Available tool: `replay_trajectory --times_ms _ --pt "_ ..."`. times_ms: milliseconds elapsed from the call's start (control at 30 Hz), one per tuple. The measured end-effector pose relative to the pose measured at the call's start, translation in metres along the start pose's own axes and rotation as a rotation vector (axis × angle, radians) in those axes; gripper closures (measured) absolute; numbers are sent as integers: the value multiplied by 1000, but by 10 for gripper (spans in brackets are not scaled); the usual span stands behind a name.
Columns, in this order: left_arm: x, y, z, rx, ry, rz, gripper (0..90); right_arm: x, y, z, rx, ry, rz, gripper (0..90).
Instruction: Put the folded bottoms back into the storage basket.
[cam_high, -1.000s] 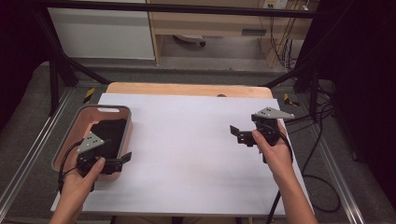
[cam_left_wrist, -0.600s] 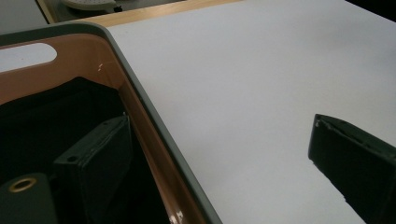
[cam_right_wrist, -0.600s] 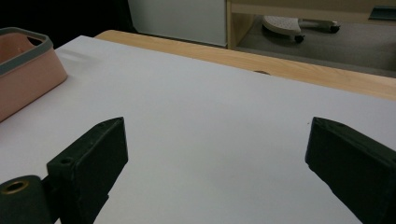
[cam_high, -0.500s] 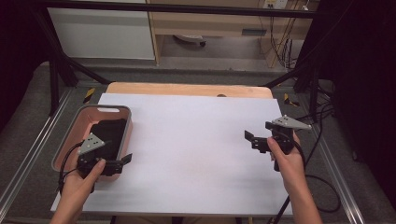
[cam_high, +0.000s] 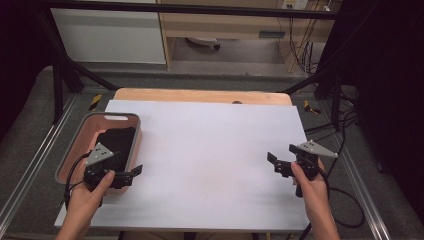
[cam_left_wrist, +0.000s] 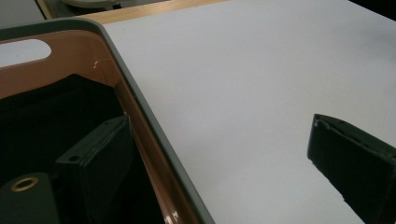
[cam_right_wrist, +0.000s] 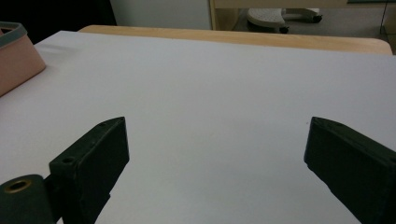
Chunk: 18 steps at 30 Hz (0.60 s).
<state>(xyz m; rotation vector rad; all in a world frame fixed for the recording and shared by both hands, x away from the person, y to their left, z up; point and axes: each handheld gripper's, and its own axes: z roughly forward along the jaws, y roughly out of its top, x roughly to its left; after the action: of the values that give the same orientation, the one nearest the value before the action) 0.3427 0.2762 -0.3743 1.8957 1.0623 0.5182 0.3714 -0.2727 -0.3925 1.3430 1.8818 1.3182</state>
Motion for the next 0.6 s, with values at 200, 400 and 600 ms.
replay_trajectory --times_ms 200,400,600 --pt "-1 -1 1 5 -1 3 72 4 -17 1 11 0 -12 73" --pt "0 -1 1 6 6 -2 72 10 -29 3 19 12 -13 77" --pt "0 -2 0 11 8 3 72 16 -42 8 27 39 3 80"
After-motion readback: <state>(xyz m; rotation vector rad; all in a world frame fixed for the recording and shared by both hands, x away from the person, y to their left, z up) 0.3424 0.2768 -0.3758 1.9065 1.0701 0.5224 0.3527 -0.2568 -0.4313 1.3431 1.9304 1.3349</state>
